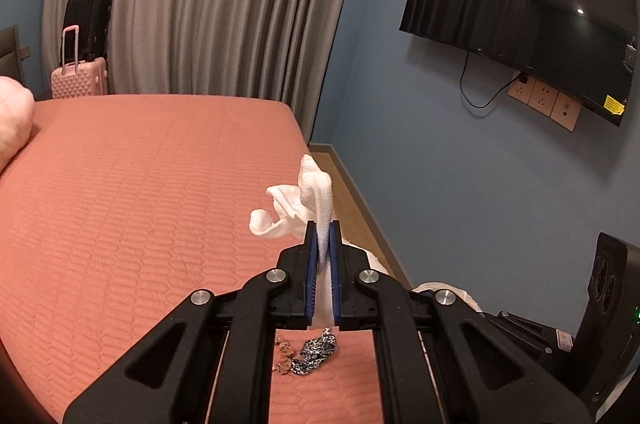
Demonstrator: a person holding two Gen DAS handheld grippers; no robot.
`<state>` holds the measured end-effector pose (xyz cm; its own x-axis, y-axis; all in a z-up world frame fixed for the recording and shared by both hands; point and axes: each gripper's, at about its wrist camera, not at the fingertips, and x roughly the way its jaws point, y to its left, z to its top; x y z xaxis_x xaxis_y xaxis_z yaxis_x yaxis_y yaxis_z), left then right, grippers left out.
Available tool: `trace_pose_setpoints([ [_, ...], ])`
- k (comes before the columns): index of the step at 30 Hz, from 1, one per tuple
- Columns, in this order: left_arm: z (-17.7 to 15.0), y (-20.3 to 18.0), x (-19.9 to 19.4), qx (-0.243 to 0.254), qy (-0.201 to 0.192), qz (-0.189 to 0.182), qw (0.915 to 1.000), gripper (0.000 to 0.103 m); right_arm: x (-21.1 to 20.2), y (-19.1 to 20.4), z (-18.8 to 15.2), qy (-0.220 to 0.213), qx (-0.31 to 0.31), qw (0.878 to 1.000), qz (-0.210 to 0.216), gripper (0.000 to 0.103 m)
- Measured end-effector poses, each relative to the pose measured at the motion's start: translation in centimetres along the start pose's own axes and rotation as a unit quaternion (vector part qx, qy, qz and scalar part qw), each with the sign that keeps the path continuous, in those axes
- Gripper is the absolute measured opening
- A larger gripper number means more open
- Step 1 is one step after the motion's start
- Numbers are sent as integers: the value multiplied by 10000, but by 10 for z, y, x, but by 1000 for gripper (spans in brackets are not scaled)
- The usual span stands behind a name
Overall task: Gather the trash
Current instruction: 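Carry glove and pouch to the wastebasket and open both tools to drop them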
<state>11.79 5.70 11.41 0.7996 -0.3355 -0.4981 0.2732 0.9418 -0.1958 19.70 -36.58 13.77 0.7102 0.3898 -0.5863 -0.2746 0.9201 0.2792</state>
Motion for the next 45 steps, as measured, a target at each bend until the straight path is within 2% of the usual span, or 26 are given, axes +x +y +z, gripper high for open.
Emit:
trace_pose_setpoints([
  [11, 12, -62, -29, 365, -313, -452, 9978, 6, -83, -46, 6, -582, 237, 9974, -355, 2],
  [21, 2, -113, -14, 589, -27, -881, 9944, 6, -122, -108, -13, -801, 669, 9911, -824, 2],
  [32, -23, -158, 14, 931, 421, -1156, 9880, 6, -137, -177, -30, -828, 1121, 9820, -1272, 2],
  [37, -36, -173, 34, 1034, 700, -1279, 9839, 8, -137, -192, -40, -797, 1265, 9797, -1339, 3],
  [45, -49, -183, 57, 1047, 892, -1425, 9802, 8, -124, -208, -45, -700, 1416, 9785, -1324, 3],
])
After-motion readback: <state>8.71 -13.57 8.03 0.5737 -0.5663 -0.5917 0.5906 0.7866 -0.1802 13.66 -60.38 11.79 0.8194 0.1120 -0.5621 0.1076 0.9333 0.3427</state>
